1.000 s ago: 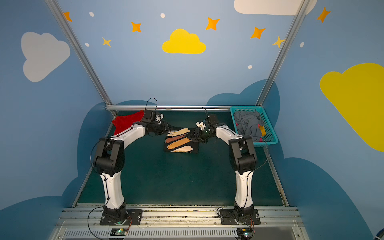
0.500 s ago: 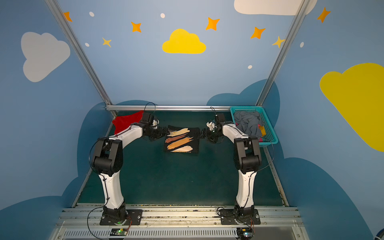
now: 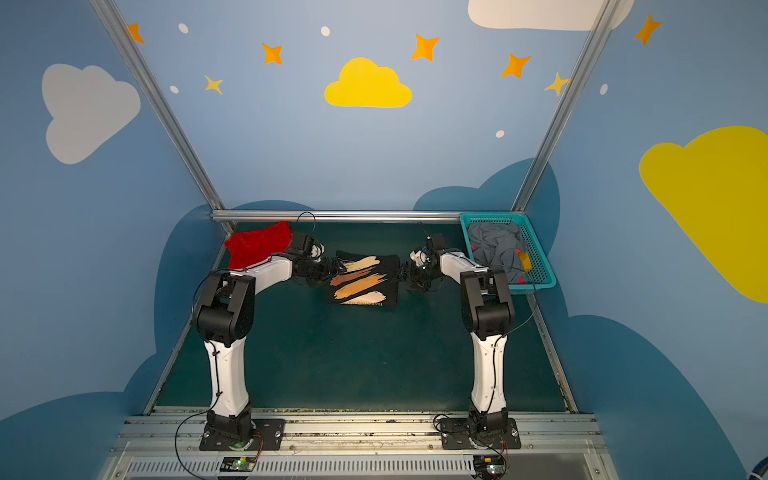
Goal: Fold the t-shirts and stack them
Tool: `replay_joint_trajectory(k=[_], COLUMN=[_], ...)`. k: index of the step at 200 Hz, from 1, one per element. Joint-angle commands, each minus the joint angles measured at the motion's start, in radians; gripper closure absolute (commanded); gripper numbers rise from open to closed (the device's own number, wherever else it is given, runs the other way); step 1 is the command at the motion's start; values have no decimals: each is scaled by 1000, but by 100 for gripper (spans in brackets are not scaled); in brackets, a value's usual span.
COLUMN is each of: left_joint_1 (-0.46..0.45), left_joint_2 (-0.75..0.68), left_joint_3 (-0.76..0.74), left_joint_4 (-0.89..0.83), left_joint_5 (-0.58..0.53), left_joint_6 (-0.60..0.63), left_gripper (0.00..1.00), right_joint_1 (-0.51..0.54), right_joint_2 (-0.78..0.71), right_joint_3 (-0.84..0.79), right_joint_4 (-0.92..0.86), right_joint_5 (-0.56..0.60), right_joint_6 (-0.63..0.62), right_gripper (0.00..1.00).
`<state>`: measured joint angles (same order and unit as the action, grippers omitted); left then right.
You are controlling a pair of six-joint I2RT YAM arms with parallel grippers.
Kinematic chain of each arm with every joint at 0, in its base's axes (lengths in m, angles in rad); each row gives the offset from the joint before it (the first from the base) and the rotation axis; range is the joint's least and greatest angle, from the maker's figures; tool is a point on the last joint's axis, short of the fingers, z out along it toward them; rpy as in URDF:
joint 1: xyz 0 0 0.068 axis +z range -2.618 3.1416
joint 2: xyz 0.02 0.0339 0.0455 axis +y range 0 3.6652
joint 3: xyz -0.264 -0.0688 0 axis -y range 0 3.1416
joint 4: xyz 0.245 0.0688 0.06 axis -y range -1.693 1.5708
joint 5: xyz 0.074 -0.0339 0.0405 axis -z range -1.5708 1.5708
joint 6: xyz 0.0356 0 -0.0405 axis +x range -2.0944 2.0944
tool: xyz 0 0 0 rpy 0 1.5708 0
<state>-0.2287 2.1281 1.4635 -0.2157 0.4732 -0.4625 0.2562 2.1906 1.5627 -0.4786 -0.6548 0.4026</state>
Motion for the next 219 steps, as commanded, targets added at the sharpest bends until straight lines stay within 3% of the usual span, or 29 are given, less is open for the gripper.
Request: replay_joint_trajectory(k=[1,98,130,164,201,219], left_joint_1=[-28,-84,-92,-96,-93,-85], left_joint_2=[90,141,144,143,119,99], left_joint_3=[-29,-73,-84,-91,-82,-63], left_joint_4=[-4,101,129,151,115,80], left_joint_5=[40,45,41,38,-7,-32], left_joint_6=[-54,-150,-172,-185,-159,-138], left_gripper=[11,32,43,63,94,95], right_joint_1=[30,54,60,61,53,41], right_joint_2=[77,123,133,139,132,109], right_joint_3=[3,1,1,4,-2,-24], right_joint_4=[17,76,88,92,89,107], right_joint_5=[-2,-27,-34,-37,-32,-42], right_joint_6=[35,90,98,101,96,93], right_gripper=[30,34,35,35,34,33])
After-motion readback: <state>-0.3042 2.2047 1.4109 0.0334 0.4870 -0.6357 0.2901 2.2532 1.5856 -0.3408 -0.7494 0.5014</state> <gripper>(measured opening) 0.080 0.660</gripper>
